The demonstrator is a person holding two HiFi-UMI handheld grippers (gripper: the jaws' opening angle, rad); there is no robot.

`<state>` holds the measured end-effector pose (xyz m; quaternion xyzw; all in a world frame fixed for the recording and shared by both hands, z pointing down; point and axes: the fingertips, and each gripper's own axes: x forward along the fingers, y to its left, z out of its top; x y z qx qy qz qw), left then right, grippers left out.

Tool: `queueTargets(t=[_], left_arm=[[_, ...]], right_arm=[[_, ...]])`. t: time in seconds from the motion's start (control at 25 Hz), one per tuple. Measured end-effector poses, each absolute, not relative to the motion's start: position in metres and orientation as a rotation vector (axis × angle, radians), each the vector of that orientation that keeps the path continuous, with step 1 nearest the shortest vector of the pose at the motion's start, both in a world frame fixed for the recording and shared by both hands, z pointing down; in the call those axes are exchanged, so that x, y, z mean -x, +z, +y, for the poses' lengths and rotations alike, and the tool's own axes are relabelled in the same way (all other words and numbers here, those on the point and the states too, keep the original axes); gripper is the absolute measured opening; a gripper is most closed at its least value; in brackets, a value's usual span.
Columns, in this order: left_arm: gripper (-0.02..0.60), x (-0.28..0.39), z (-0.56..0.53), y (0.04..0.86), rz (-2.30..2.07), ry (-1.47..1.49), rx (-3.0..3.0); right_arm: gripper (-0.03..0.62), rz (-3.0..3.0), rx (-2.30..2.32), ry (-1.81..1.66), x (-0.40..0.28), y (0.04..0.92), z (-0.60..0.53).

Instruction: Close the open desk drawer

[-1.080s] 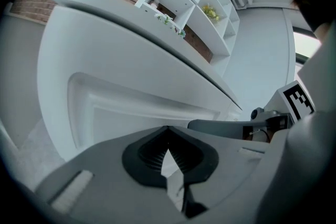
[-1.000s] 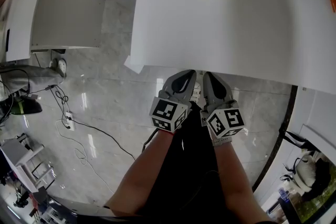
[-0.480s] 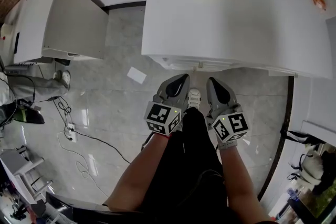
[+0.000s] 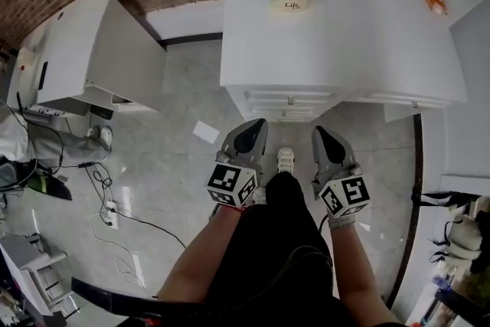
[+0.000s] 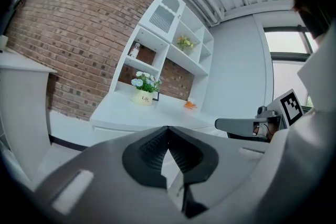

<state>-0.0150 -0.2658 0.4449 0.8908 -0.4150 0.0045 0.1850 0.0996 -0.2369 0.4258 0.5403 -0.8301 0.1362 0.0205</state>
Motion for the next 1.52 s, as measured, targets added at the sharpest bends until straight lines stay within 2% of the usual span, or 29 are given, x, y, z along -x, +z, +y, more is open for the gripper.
queueTargets(t=[0.64, 1.52], left_arm=[[0.002, 0.044, -0.226, 0.342, -1.204, -0.105, -2.6], [0.002, 0.069, -0.179, 0.309, -1.391, -0.112, -2.557]], right_arm=[[0.0, -2.525, -1.84, 0.254, -0.134, 0.329, -0.178], [0.0, -2.601, -1.752, 0.205, -0.131, 0.291, -0.146]])
